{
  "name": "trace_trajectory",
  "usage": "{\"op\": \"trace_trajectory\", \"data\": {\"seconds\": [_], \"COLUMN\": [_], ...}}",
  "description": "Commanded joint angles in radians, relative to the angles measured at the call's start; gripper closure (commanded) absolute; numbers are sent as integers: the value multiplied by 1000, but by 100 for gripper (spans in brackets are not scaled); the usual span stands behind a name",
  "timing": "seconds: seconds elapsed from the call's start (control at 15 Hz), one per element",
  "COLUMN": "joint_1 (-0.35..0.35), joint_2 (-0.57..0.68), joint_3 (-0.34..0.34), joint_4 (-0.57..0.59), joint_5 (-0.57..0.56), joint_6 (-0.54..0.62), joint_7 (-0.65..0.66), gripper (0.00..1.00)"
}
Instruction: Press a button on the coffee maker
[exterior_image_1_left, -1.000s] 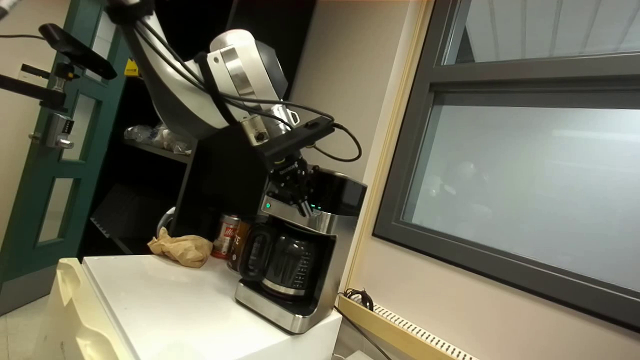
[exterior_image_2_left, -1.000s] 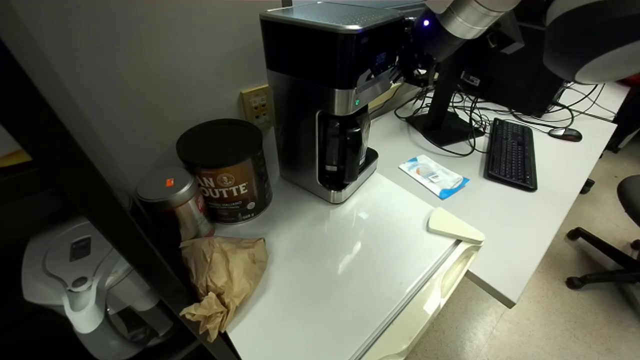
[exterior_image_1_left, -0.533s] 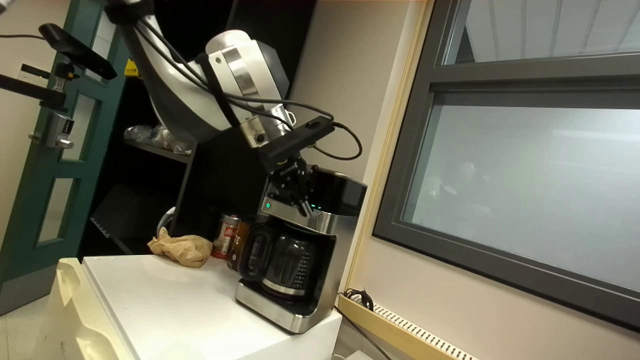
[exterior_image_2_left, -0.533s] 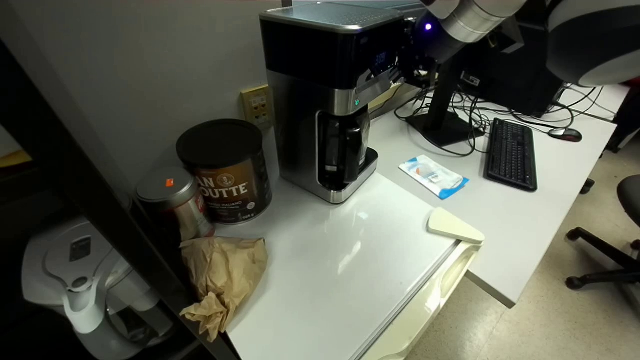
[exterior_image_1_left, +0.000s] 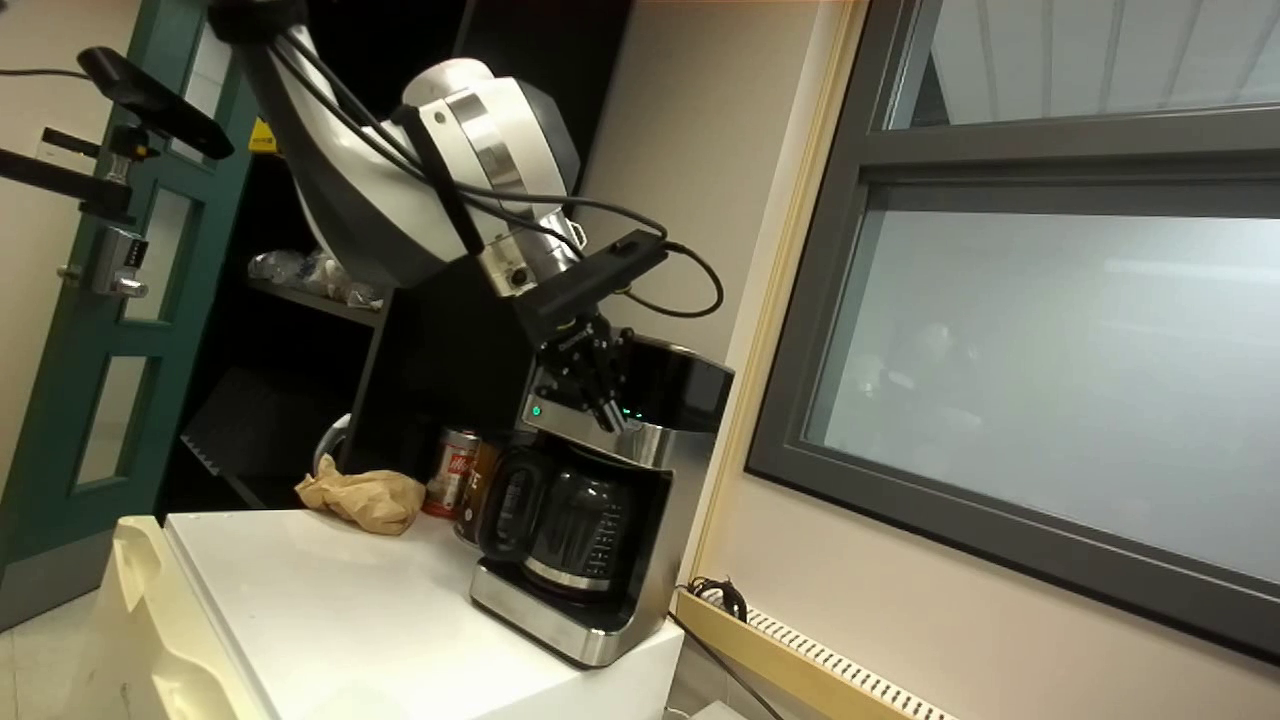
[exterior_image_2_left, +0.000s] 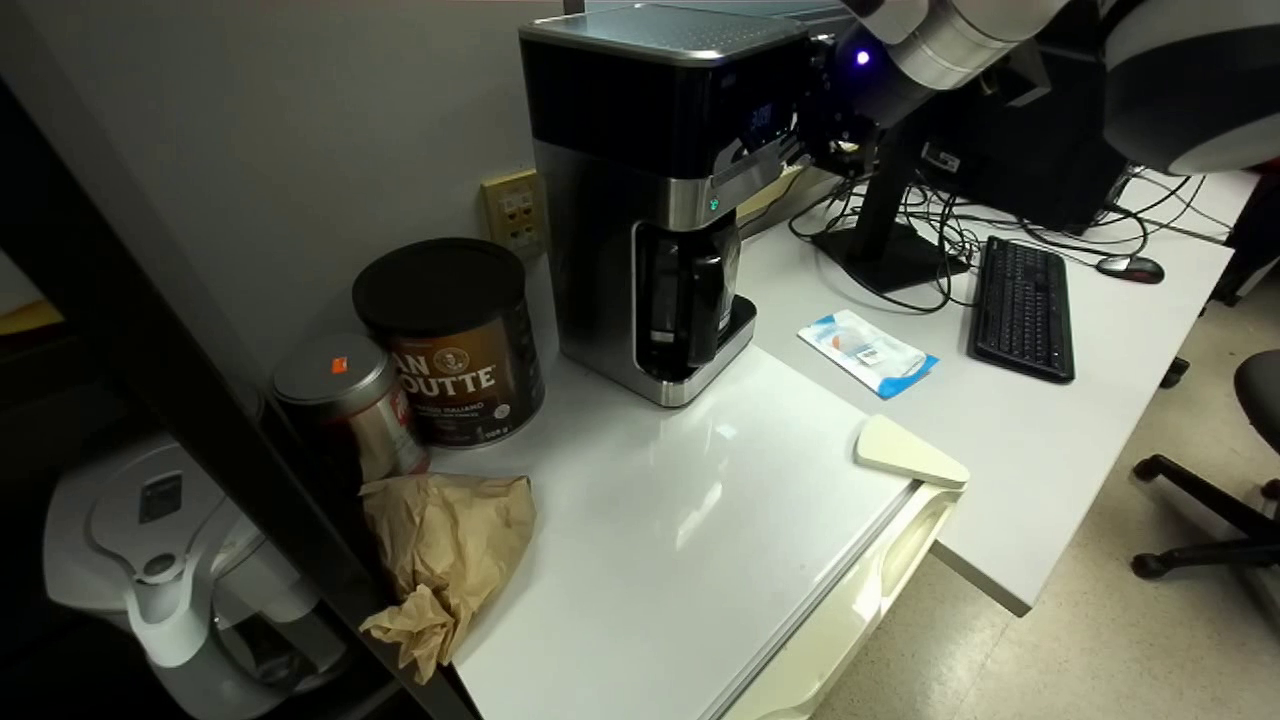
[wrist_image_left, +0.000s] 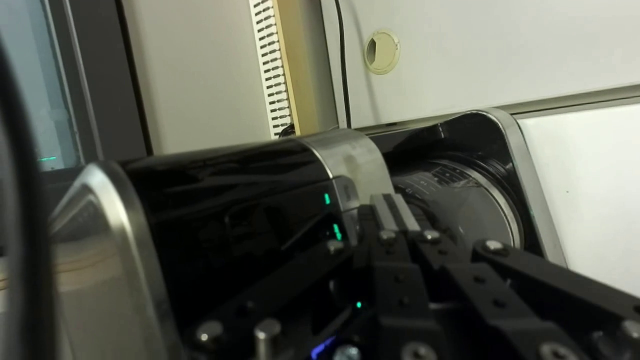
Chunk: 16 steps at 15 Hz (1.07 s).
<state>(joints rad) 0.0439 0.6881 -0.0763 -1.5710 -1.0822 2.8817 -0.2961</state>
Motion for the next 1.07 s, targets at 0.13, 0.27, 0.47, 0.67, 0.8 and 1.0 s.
{"op": "trace_trajectory", "data": {"seconds": [0.13, 0.27, 0.47, 0.67, 0.8, 1.0], "joint_1": [25, 24, 21, 15, 4, -14], "joint_2": [-56, -67, -77, -94, -117, -171], "joint_3": [-40, -43, -41, -27, 1, 40], "joint_4": [-17, -21, -28, -60, -117, -236], "joint_5": [-89, -110, -131, -126, -89, -67], "joint_6": [60, 60, 57, 43, 14, -12], "joint_7": [80, 99, 121, 111, 68, 34], "gripper": [100, 100, 100, 100, 100, 100]}}
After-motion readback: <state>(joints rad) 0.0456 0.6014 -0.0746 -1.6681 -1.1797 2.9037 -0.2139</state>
